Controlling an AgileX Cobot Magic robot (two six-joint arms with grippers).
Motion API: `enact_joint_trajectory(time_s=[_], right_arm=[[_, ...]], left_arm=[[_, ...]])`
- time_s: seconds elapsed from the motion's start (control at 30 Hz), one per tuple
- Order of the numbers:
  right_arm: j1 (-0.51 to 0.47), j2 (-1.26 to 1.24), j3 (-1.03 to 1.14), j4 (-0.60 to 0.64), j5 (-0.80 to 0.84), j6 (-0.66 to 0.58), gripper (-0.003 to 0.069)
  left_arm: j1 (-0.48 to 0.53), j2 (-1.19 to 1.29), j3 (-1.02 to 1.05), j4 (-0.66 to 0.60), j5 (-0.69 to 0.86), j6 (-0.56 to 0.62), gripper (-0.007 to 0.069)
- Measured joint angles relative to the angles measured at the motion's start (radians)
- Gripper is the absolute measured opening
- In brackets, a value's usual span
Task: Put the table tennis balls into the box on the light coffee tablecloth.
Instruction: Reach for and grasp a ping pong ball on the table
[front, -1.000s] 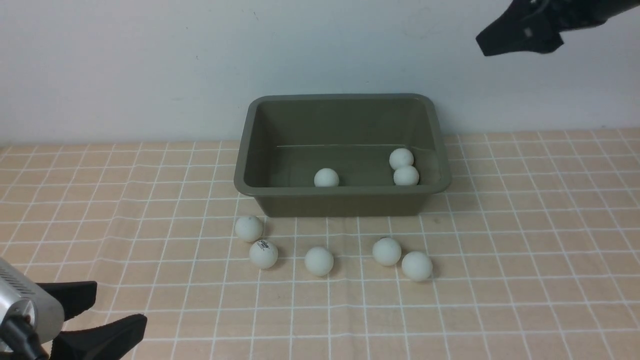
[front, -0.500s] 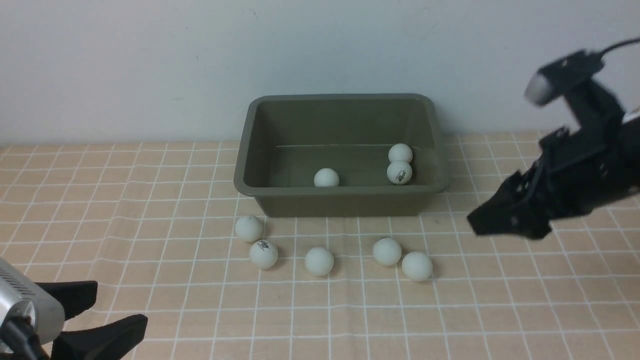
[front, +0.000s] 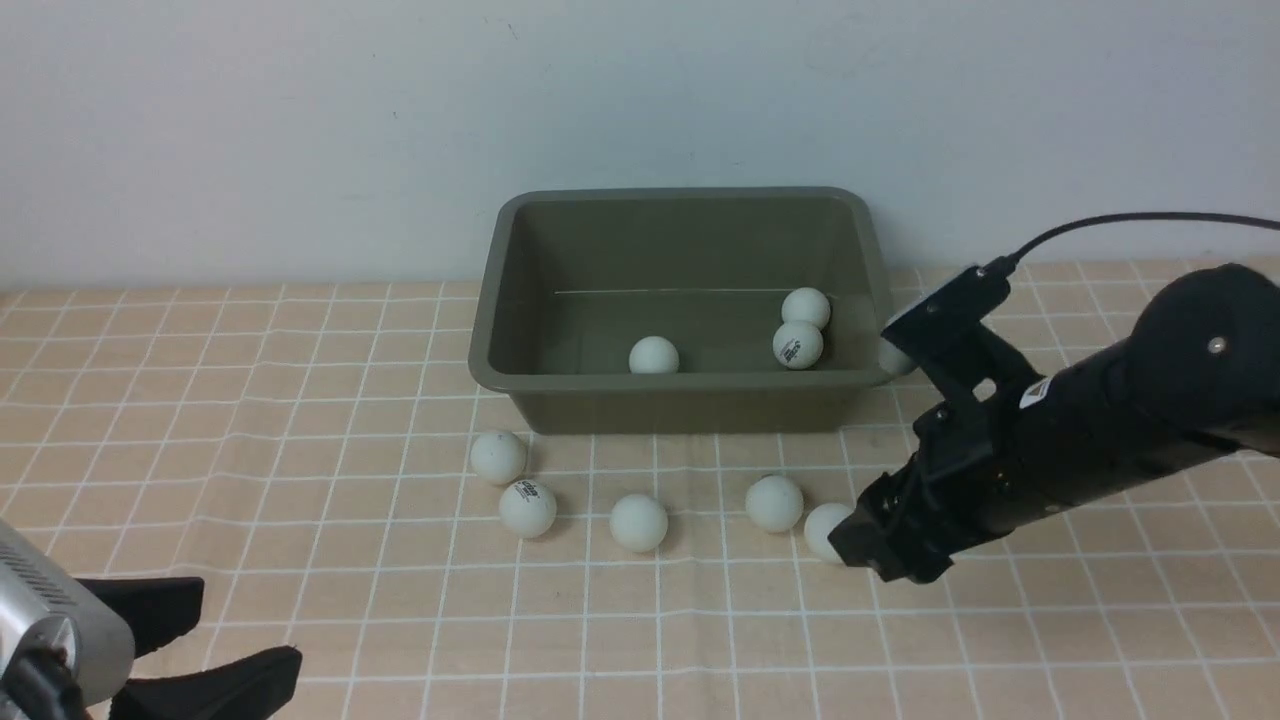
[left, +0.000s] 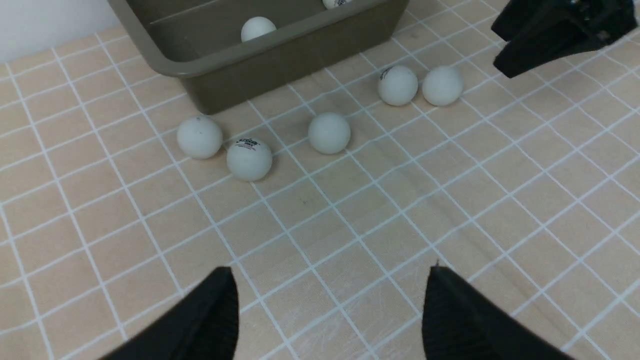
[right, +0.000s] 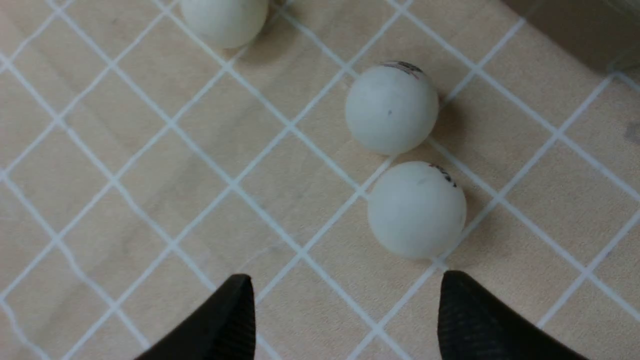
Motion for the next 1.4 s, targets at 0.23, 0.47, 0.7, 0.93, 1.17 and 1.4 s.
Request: enact_joint_trajectory(time_s=[0.23,0.47,0.7,0.93,1.17,1.4], right_arm=[[0.000,0.091,0.000,0.011,-0.098,-0.014,0.0446],[0.000,0.169,0.000,0.037,-0.186,-0.046,0.0446],[0.000,0.207,0.000,0.171,-0.209,-0.184,0.0446],[0.000,0.220,-0.001,0.353,-0.235,-0.347,0.0446],[0.000,0.257,-0.001,0.487,-0.255,-0.462,0.0365],[-0.021,0.189,-0.001,0.478,-0.264,-0.493,0.0363]], left_arm=[[0.000,0.000,0.000,-0.024,0.017,0.000,0.0413],[0.000,0.000,0.000,-0.053,0.017,0.011,0.0413],[0.000,0.000,0.000,-0.053,0.017,0.019,0.0413],[0.000,0.000,0.000,-0.053,0.017,0.019,0.0413],[0.000,0.000,0.000,-0.053,0.017,0.019,0.0413],[0.000,0.000,0.000,-0.049,0.017,0.027,0.0413]])
